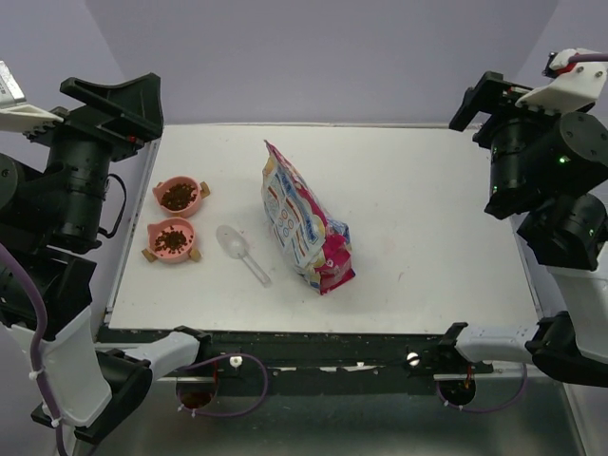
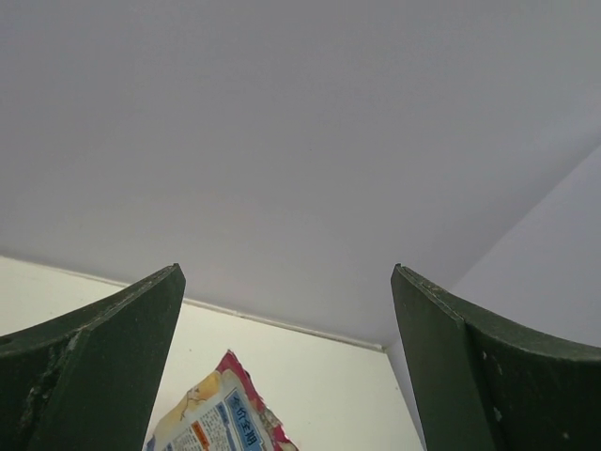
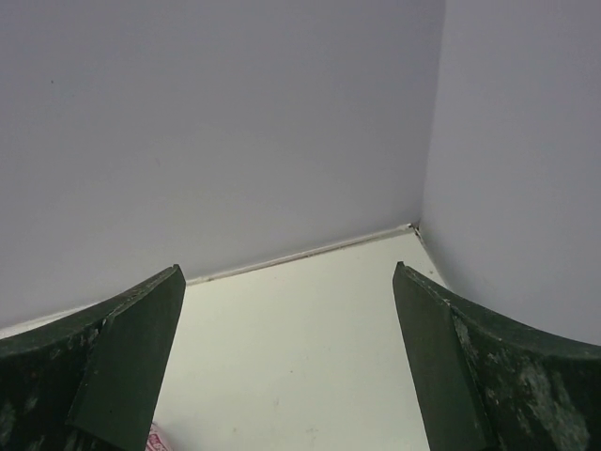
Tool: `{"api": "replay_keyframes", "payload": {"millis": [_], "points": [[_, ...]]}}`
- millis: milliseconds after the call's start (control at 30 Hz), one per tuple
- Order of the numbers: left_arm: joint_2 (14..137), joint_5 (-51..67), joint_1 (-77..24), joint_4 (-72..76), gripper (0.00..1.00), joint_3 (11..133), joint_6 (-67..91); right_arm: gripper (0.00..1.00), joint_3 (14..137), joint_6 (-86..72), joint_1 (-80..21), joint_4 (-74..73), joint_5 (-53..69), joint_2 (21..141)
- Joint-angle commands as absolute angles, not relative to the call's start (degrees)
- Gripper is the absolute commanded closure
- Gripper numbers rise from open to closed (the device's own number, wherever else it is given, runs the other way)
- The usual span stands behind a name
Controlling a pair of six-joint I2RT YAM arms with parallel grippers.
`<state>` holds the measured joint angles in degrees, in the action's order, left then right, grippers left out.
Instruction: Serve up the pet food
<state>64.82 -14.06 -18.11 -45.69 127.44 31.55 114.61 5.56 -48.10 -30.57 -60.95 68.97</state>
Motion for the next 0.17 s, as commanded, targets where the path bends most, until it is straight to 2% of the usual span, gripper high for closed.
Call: {"api": "replay_keyframes", "payload": {"millis": [0,133], "points": [[64.16,-14.33,-18.02,-46.84,0.01,127.79,30.59,0.01,114.17,2.12,-48.51,-34.18,-59.26,69.17],[64.51,-14.24,-18.02,-47.02,0.01,127.88,30.85,0.01,111.63,2.19,-48.43,-31.38,-55.02,65.48]]}}
